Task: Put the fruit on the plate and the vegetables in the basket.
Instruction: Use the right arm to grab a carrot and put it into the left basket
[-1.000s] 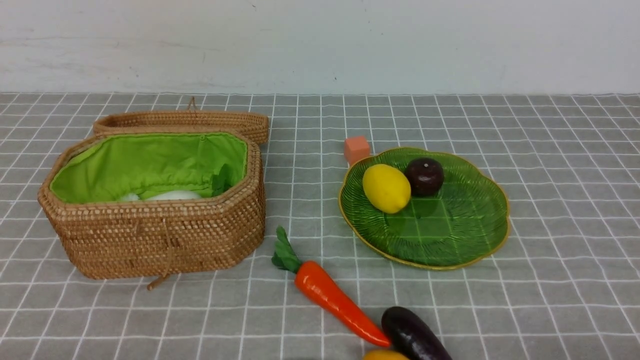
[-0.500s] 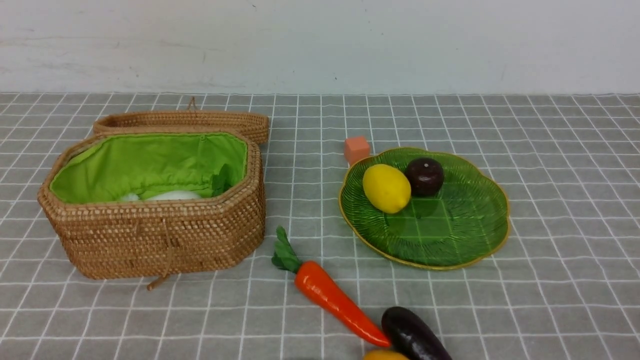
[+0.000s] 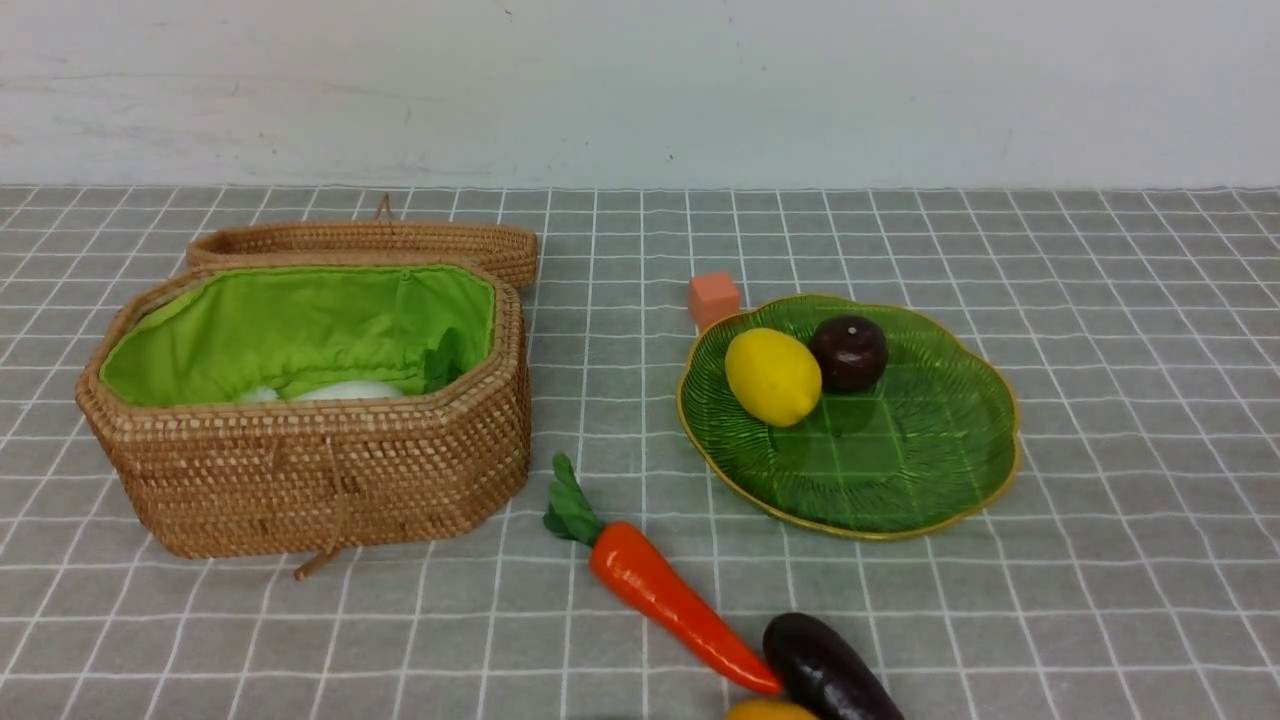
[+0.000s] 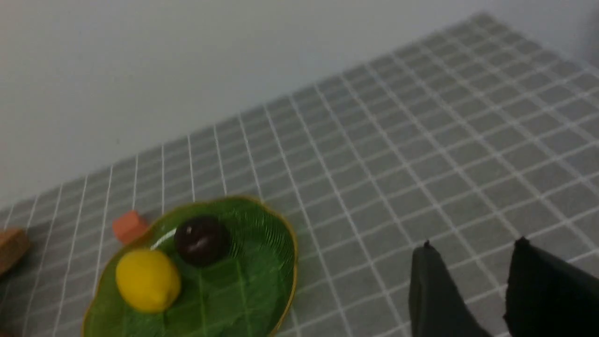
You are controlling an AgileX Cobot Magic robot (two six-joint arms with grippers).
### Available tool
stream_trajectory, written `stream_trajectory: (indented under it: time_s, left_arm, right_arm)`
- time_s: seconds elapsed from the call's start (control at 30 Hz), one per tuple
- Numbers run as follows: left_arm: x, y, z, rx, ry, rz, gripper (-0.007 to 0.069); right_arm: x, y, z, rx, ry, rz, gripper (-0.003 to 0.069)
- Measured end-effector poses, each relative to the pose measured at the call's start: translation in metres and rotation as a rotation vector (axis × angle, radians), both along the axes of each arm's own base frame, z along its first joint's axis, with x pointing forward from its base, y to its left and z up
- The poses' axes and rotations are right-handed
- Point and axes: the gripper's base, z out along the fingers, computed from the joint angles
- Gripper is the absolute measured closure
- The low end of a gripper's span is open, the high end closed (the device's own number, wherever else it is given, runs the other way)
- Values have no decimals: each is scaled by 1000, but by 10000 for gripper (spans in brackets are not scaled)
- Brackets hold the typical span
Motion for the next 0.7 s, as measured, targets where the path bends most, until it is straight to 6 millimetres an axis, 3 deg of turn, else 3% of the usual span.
stream_trajectory:
  time_s: [0.1,0.2,0.3,0.37,0.43,0.5,0.53,0.57,0.63,0.67,0.7]
  left_arm:
    - [0,0,0,0,0,0,572]
    - [0,0,0,0,0,0,568]
    - [0,0,0,0,0,0,566]
    - [0,0,0,0,0,0,565]
    - [0,0,0,0,1,0,561]
    - [0,0,0,0,1,0,559]
    - [0,0,0,0,1,0,556]
    - [0,0,0,0,1,0,555]
    - [0,0,0,0,1,0,554]
    - [0,0,0,0,1,0,554]
    - [0,0,0,0,1,0,554]
  right_arm:
    - [15,11,-12,-22,103,114,419]
    - [34,41,-25,-72,253,363,416]
    - [54,78,-26,-161,349,635,392]
    - [61,89,-25,-178,366,695,378]
    - [85,121,-20,-212,399,817,316]
    - [91,132,-19,-224,409,858,293]
    - [107,158,-19,-253,434,935,226]
    - [109,160,-19,-254,435,935,219]
    - [121,186,-22,-291,464,1015,158]
    - [133,210,-29,-320,489,1076,101]
    - [136,217,-32,-331,497,1096,88]
